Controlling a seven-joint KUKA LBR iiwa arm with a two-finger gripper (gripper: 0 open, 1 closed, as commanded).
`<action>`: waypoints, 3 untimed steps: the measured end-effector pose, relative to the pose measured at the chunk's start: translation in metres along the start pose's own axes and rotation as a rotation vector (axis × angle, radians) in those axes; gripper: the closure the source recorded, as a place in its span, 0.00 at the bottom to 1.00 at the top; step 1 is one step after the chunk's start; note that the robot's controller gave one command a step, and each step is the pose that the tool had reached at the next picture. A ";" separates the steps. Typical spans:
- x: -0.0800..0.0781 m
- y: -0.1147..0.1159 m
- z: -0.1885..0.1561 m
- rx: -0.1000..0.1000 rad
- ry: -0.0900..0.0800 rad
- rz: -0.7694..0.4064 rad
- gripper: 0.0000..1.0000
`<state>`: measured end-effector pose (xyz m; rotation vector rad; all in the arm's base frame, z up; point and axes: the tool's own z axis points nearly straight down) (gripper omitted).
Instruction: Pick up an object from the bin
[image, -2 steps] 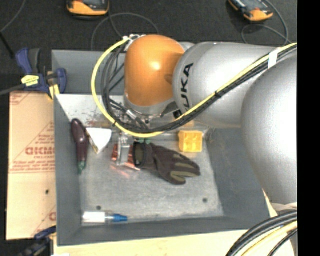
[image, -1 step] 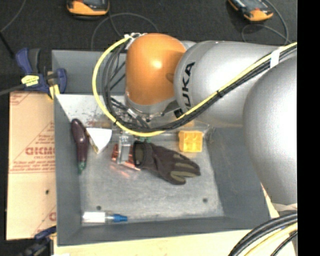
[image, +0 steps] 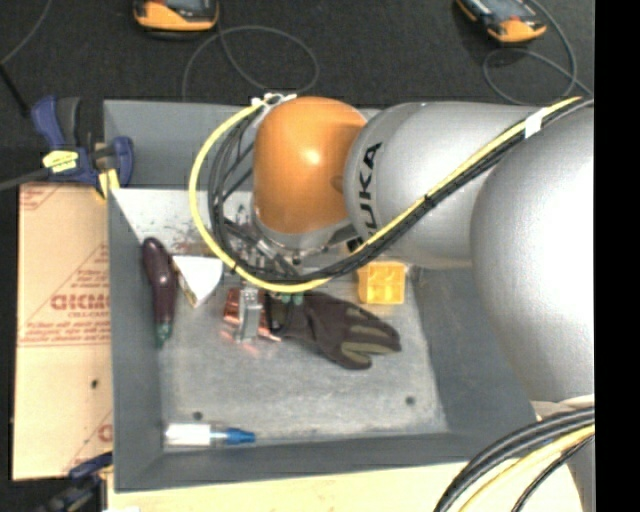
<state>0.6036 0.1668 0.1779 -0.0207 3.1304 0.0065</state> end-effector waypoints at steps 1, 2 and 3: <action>-0.001 -0.042 0.052 0.001 0.006 0.002 0.00; -0.037 -0.053 0.108 -0.001 -0.002 0.010 1.00; -0.037 -0.053 0.108 -0.002 -0.002 0.013 1.00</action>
Offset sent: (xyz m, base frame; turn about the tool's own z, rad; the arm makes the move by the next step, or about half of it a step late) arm 0.0383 -0.0514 -0.1079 0.0067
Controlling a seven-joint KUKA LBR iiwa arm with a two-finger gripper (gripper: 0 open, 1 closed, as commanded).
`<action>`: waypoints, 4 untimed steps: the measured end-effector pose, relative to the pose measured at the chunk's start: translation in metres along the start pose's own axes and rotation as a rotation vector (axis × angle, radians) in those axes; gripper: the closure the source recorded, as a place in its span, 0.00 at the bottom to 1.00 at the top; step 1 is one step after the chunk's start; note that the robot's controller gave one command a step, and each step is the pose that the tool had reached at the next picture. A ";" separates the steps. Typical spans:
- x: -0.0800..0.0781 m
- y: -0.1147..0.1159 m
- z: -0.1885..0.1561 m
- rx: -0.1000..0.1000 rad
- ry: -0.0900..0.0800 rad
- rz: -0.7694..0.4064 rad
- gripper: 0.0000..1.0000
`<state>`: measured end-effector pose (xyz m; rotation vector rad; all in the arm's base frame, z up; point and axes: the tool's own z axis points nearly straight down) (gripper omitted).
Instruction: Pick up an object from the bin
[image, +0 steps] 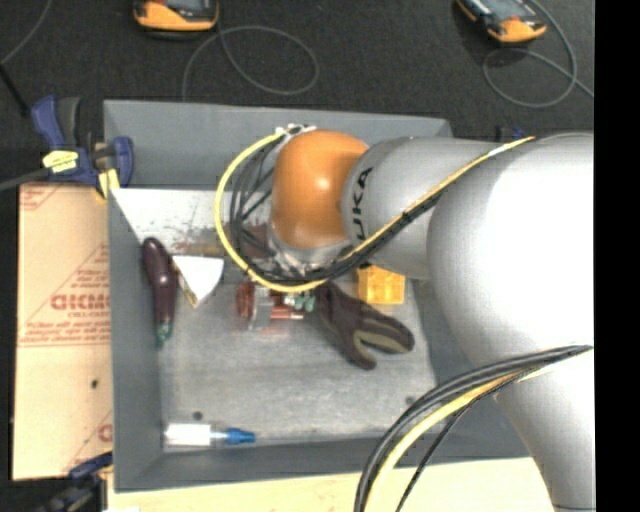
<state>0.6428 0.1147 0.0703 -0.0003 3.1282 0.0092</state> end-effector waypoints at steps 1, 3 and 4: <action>0.000 0.000 0.000 0.000 0.000 0.002 1.00; 0.000 0.000 0.000 0.000 0.000 0.005 1.00; 0.000 0.000 0.000 0.000 0.000 0.006 1.00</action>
Offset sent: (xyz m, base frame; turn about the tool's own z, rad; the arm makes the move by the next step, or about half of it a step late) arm 0.0000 0.0000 0.0000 0.0000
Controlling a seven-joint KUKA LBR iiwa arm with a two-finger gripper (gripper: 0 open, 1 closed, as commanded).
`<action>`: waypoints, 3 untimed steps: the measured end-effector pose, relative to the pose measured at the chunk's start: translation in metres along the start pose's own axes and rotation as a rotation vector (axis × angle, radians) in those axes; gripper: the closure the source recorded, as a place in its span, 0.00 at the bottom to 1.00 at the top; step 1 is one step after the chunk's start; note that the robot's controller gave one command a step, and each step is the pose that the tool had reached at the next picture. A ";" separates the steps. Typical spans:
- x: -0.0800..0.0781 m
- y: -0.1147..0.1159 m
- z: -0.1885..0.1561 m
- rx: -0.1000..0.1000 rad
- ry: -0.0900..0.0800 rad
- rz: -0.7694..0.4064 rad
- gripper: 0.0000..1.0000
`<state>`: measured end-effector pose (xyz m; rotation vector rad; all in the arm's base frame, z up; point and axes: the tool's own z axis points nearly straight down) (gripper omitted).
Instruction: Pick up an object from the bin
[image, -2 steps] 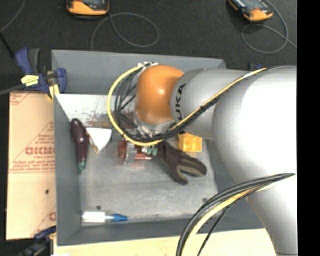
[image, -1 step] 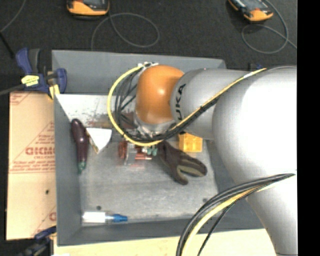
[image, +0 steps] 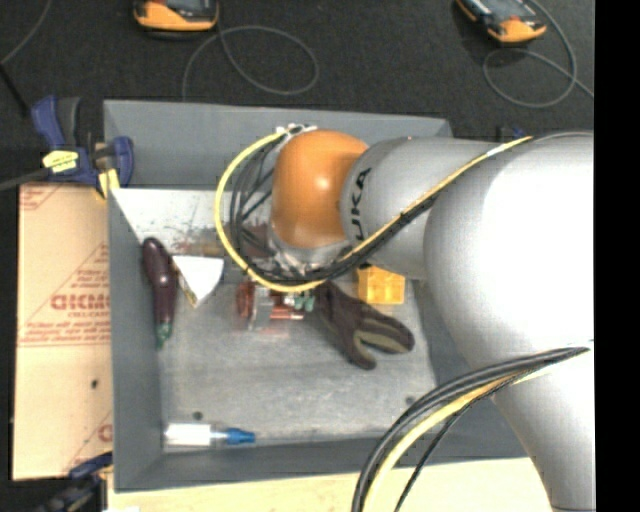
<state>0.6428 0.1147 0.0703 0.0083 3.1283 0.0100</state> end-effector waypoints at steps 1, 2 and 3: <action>0.000 0.000 0.000 0.000 0.000 0.001 1.00; 0.000 0.000 0.000 0.000 0.000 0.002 1.00; 0.000 0.000 0.000 0.000 0.000 0.002 1.00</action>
Offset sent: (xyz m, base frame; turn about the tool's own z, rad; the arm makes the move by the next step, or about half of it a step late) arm 0.0000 0.0000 0.0000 0.0000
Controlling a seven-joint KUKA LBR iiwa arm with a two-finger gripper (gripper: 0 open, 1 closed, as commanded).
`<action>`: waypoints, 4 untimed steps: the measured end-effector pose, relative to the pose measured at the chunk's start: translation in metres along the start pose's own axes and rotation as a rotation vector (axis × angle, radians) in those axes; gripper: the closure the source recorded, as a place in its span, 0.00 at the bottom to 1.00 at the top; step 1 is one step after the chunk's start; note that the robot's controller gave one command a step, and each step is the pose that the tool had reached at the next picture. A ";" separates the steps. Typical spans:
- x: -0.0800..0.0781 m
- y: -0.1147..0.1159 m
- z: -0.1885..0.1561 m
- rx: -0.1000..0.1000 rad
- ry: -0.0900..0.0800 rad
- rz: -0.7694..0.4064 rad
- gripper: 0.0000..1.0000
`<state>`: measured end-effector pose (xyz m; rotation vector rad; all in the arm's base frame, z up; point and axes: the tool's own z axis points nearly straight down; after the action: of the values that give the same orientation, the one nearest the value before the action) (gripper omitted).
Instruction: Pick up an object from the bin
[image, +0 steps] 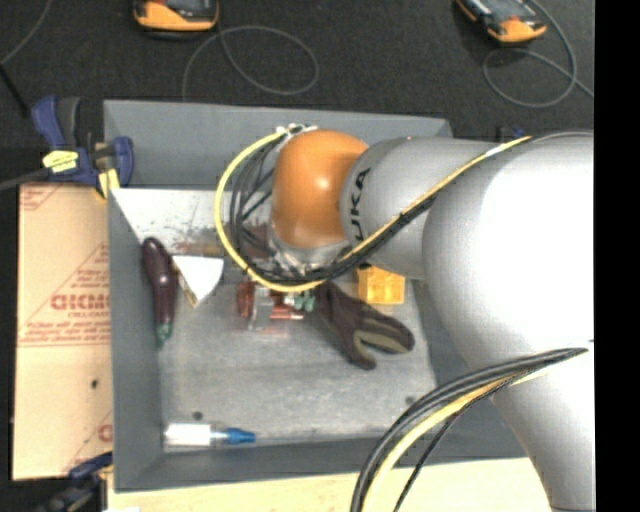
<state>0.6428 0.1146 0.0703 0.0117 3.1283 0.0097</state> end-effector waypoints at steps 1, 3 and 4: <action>0.000 0.000 0.000 0.000 0.000 0.001 1.00; 0.000 0.000 0.000 0.000 0.000 0.001 1.00; 0.005 -0.048 0.000 0.000 -0.002 -0.246 1.00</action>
Offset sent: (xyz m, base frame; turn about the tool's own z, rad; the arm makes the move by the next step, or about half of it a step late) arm 0.0000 0.0000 0.0000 0.0000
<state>0.6374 0.0665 0.0704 -0.3714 3.1037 0.0063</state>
